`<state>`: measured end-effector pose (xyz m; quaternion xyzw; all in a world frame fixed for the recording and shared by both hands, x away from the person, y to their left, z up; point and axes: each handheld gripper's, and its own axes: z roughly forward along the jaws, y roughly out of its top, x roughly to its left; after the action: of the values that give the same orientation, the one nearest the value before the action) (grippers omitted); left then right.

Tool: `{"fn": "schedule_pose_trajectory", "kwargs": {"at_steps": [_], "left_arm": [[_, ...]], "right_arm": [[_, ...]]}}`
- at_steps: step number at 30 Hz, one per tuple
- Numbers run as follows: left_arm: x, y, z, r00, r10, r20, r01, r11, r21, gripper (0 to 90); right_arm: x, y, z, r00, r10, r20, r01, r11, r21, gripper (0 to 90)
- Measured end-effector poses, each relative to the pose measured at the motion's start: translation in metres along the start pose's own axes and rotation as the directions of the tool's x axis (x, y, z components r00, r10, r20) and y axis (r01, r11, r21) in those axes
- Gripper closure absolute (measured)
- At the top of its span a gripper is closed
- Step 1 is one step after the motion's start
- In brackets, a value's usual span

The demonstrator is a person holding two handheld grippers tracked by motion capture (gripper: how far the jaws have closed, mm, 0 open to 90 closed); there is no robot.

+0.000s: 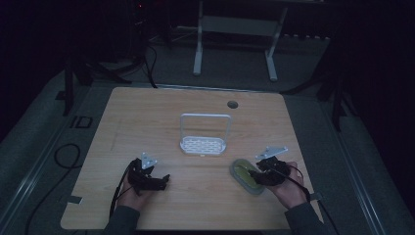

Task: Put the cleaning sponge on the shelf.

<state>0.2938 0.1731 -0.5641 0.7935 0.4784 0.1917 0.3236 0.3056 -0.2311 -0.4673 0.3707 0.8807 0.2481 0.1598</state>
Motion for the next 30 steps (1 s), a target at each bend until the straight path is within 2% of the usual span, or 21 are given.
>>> {"fn": "schedule_pose_trajectory", "kwargs": {"at_steps": [7, 12, 20, 30], "left_arm": [[0.000, 0.000, 0.000, 1.0000, 0.000, 0.000, 0.000, 1.0000, 0.000, 4.6], [0.000, 0.000, 0.000, 1.0000, 0.000, 0.000, 0.000, 1.0000, -0.001, 4.6], [0.000, 0.000, 0.000, 1.0000, -0.002, 0.000, 0.002, 1.0000, -0.002, 4.5], [0.000, 0.000, 0.000, 1.0000, -0.001, 0.000, 0.001, 1.0000, -0.002, 4.5]], "right_arm": [[-0.004, 0.011, 0.001, 0.9993, -0.001, -0.038, 0.002, 0.999, 0.051, 58.2], [-0.006, 0.015, 0.003, 0.9989, -0.010, -0.047, 0.014, 0.996, 0.086, 58.3], [-0.009, 0.024, 0.006, 0.9972, -0.007, -0.075, 0.018, 0.989, 0.143, 58.3], [-0.014, 0.036, 0.013, 0.9943, -0.002, -0.106, 0.025, 0.975, 0.220, 56.9]]}}
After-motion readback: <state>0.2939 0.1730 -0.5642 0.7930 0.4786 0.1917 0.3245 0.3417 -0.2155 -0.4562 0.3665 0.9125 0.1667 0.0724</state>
